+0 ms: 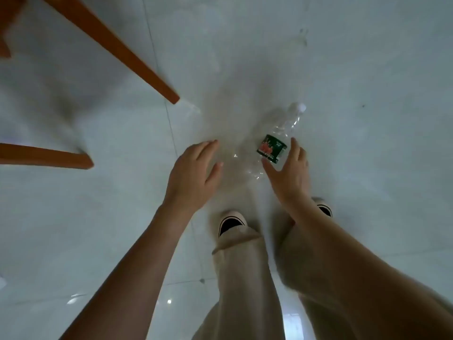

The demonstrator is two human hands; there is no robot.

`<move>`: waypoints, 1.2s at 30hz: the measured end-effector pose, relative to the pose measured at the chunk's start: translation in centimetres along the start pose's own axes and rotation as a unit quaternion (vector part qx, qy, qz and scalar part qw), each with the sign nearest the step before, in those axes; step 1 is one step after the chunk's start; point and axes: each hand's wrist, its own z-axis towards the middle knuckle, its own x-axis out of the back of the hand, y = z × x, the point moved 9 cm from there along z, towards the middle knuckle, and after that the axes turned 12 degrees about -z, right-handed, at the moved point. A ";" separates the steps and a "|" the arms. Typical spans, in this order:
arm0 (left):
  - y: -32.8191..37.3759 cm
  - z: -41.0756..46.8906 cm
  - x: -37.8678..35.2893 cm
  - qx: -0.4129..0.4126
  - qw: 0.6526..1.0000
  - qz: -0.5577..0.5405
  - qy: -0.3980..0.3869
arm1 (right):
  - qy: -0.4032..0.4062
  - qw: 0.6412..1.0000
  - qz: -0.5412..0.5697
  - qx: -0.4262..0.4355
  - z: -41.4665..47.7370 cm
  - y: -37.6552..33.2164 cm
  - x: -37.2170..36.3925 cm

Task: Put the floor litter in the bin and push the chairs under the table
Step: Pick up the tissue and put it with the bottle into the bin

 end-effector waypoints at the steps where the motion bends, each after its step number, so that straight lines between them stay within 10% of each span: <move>1: -0.8 0.5 -0.9 -0.001 1.000 -0.005 0.001 | 0.017 0.999 0.025 -0.036 0.7 0.4 -1.0; 7: -2.9 2.0 -3.7 -0.003 1.000 -0.003 0.003 | 0.048 0.983 0.122 -0.127 2.6 -0.4 -4.6; 15: -0.4 -0.3 -0.4 0.011 1.000 0.015 -0.017 | 0.021 0.995 0.091 -0.042 0.5 -1.7 0.7; 36: 51.8 -17.0 48.2 -0.131 0.976 -0.009 0.176 | 0.198 0.942 0.136 0.235 -35.1 -23.7 67.7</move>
